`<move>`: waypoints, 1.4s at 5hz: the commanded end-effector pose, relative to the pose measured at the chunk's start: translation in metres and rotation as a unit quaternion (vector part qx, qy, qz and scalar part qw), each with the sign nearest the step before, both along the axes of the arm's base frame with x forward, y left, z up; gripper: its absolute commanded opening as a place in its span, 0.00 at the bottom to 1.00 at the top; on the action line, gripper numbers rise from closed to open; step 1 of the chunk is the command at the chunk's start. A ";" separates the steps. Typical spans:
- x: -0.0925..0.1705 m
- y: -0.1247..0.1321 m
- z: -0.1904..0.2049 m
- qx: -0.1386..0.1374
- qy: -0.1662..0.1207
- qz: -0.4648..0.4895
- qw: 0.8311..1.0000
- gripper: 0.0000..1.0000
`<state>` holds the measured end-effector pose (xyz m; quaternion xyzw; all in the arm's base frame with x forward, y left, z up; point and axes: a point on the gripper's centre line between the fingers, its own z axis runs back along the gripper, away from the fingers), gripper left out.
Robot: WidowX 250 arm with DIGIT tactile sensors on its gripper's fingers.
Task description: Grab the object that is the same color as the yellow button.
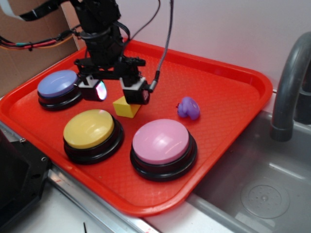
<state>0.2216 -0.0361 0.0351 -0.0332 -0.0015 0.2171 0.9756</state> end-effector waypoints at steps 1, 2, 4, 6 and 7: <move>0.017 -0.007 -0.013 0.005 0.007 -0.010 1.000 1.00; 0.013 -0.010 -0.016 0.010 0.011 -0.023 1.000 1.00; 0.009 -0.013 0.006 0.027 -0.020 -0.081 0.996 0.00; 0.045 -0.006 0.077 0.027 -0.077 -0.205 0.975 0.00; 0.040 0.002 0.123 0.049 -0.082 -0.223 0.970 0.00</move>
